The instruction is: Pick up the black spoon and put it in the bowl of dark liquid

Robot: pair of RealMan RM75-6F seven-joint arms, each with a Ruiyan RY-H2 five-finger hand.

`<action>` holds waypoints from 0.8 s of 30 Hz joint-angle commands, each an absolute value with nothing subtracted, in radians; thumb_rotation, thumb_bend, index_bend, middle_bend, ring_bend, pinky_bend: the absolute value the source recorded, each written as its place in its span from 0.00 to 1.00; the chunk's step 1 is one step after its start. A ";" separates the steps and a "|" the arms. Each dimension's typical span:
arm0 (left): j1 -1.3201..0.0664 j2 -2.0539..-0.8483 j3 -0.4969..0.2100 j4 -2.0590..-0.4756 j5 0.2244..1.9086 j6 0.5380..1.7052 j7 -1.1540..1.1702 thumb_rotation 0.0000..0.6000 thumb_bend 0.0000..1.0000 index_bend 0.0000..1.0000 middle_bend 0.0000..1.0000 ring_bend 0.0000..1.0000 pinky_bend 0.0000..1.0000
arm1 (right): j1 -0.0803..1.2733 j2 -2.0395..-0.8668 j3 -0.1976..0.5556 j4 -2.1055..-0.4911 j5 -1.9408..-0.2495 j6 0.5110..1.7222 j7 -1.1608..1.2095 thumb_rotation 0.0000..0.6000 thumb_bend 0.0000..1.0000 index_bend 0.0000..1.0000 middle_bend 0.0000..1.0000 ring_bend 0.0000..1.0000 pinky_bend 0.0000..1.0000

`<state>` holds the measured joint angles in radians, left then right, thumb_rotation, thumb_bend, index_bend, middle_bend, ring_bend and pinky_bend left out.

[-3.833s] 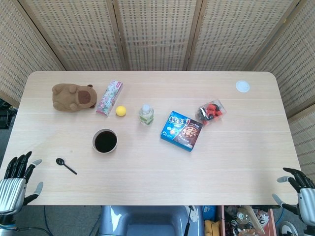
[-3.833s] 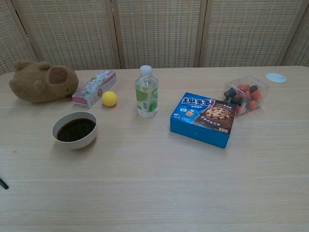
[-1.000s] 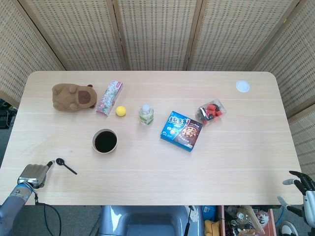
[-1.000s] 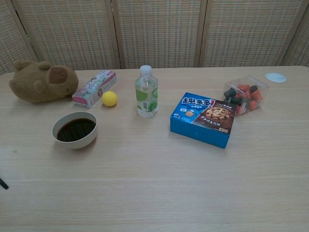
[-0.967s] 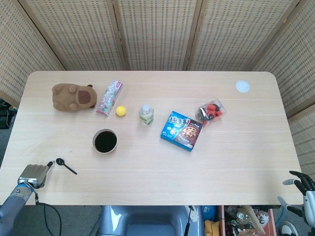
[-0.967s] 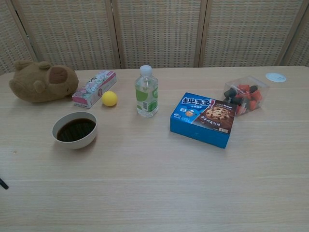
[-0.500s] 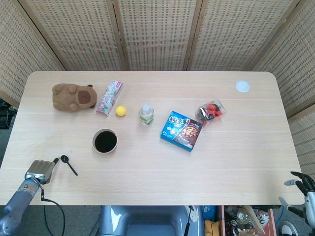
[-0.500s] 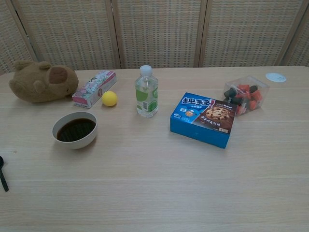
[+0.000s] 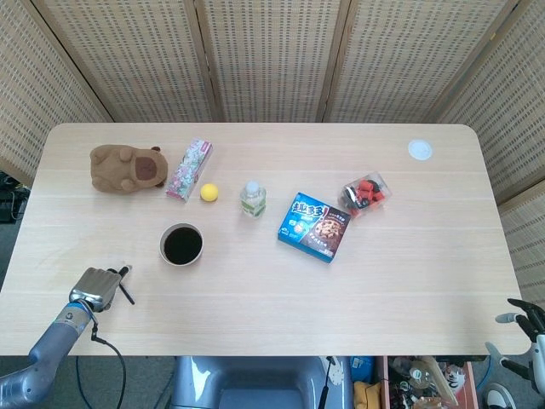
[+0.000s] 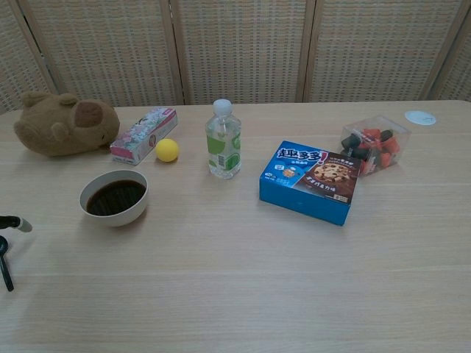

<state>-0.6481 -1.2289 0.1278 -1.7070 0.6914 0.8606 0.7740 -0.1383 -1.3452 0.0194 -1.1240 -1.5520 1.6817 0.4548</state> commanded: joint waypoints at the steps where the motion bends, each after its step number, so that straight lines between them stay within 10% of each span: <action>1: -0.654 -1.212 0.139 -1.731 0.705 0.850 0.761 1.00 0.86 0.06 0.65 0.46 0.48 | -0.139 -1.345 0.020 -1.123 -1.552 1.682 0.455 1.00 0.30 0.47 0.34 0.22 0.31; 24: -0.674 -1.214 0.265 -1.751 0.656 0.853 0.752 1.00 0.88 0.08 0.65 0.47 0.48 | -0.140 -1.350 0.021 -1.118 -1.553 1.677 0.456 1.00 0.30 0.47 0.34 0.22 0.31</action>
